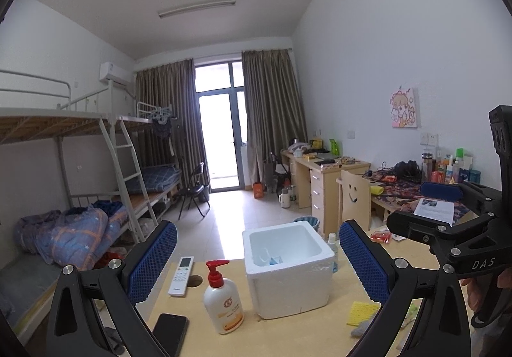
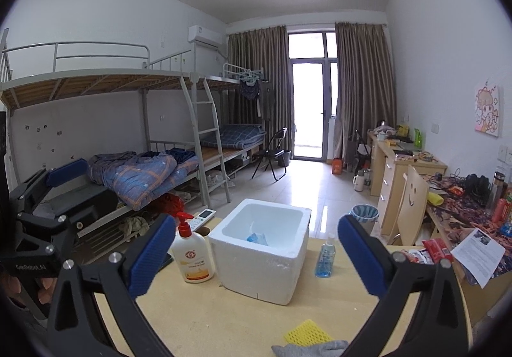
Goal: Organize soft objects
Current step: 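Move both open tools back toward the sock and sponge on the table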
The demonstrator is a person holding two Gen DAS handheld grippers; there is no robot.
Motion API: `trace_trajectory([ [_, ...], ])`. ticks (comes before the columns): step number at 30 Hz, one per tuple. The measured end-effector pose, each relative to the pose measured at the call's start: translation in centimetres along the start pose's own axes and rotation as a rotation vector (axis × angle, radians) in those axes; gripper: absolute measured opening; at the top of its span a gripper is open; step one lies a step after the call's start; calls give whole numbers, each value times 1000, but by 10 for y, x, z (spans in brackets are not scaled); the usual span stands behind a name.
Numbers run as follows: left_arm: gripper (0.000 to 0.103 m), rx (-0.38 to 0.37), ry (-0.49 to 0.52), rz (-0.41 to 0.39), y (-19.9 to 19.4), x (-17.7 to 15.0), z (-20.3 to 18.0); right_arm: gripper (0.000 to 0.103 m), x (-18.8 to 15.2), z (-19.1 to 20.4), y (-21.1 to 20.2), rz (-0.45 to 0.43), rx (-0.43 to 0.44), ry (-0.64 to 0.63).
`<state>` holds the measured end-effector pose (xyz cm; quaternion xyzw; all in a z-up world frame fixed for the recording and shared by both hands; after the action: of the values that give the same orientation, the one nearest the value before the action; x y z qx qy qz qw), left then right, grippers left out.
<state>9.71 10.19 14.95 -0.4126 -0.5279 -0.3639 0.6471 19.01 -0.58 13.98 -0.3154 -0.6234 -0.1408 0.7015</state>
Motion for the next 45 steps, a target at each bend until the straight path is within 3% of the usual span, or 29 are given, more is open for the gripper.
trace_trajectory([
  [14,102,-55,-28,-20,-34,-41,-8,103,-43,11,-36,-43,-38,0],
  [35,102,-114,-115,-27,-39,-112,-18,103,-121,4,-61,-70,-103,77],
  [45,102,-128,-92,-46,-37,-140,-28,103,-146,0,-69,-52,-129,68],
])
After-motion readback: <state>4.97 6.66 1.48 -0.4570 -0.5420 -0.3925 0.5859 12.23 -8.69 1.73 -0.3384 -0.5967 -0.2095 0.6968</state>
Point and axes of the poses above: each gripper's, at about its wrist camera, not at the fingertips, and y roughly the way its jaws point, z to its left, x to its top, the point moved 4 cm from there along y, roughly the way its jaws point, and after that the axes turned 3 degrees about x, right-handed, at the moved point
